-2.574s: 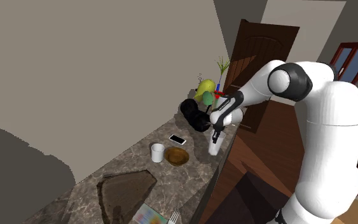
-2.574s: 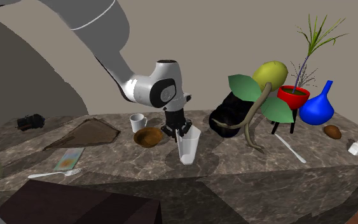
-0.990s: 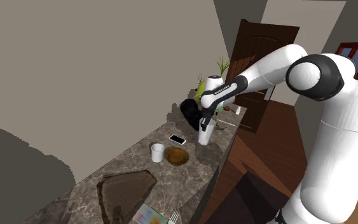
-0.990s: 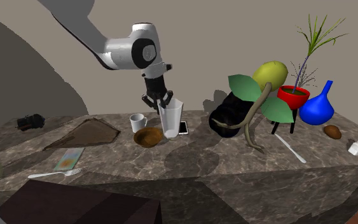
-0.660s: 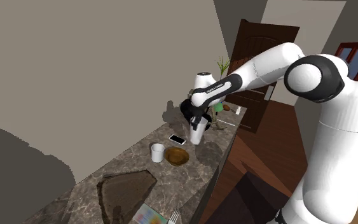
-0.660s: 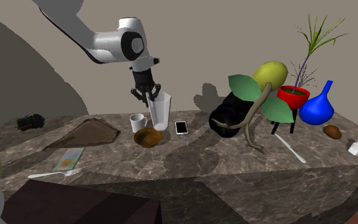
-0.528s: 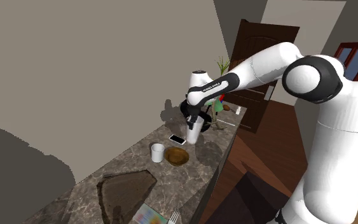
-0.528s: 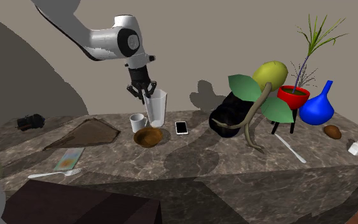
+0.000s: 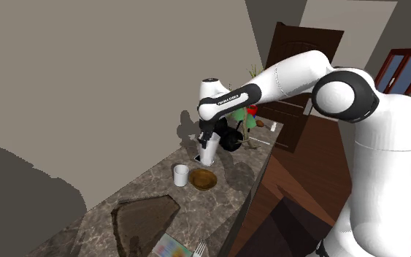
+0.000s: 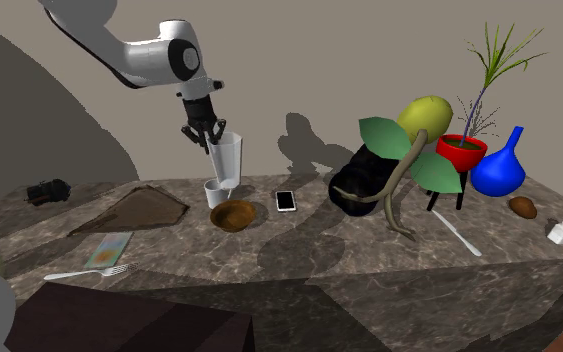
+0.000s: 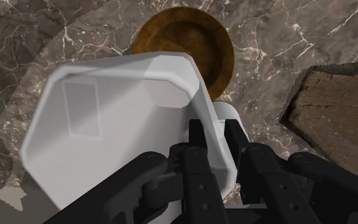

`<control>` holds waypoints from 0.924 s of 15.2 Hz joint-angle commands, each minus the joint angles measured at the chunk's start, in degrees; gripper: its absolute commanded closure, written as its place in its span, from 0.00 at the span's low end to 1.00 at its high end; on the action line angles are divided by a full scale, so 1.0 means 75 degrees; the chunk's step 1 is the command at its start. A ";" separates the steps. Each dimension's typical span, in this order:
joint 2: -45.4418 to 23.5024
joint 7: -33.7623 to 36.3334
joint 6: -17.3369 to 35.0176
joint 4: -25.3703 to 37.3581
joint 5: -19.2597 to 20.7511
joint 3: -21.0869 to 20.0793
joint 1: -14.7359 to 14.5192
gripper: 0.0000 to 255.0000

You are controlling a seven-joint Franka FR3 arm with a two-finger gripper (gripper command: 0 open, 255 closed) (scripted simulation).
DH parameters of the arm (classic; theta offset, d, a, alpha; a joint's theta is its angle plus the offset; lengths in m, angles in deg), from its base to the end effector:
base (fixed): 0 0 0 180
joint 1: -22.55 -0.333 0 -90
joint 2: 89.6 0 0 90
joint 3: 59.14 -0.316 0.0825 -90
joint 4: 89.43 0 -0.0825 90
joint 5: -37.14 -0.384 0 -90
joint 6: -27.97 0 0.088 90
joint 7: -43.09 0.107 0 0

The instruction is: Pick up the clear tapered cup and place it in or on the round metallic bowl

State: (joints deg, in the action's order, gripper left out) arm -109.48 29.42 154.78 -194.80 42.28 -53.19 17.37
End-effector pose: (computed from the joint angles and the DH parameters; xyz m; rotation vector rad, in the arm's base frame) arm 0.6371 -0.0072 0.3446 3.0004 0.4298 0.0221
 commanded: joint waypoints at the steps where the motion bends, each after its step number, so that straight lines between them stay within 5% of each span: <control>1: -0.0112 0.0032 0.0122 -0.0011 -0.0001 -0.0005 -0.0007 1.00; 14: -0.0881 0.0117 0.1185 -0.0309 -0.0007 -0.0016 0.0018 1.00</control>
State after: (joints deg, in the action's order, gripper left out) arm -115.68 30.27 163.19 -197.11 42.23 -53.31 17.49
